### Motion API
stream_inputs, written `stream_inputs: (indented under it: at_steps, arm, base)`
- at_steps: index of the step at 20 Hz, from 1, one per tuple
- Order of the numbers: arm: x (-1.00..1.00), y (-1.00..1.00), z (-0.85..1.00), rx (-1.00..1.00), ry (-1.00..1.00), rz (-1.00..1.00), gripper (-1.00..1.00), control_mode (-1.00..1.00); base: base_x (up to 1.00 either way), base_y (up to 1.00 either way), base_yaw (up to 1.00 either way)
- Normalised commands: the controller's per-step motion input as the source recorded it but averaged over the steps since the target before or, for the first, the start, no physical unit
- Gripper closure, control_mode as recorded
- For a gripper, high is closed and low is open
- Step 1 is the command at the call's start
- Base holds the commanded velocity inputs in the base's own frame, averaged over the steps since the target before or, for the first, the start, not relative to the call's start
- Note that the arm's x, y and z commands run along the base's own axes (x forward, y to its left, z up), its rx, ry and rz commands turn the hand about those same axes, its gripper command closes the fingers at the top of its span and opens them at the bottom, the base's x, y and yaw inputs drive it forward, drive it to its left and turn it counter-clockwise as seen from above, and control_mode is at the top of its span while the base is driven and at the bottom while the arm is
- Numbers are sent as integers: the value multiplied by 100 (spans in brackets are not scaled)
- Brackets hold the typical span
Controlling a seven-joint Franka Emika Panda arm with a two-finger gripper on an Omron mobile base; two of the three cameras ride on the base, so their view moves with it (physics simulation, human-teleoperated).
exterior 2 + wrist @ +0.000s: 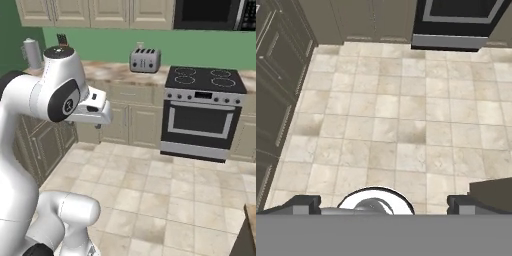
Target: Pick up the dish brush and bar soap from the sink, and place them back in the cabinet, and close the cabinet doors.
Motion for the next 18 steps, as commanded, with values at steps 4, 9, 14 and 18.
stream_inputs:
  at_steps: [4,9,14,18]
  arm:
    - [0,0,0,0,0,0,-100,100]
    - [0,0,0,0,0,0,-100,100]
    - [0,0,0,0,0,0,-100,100]
    - [0,0,0,0,0,0,-100,100]
  base:
    - [62,-25,0]
    - [56,-27,1]
    - [38,-24,17]
    - [26,-16,24]
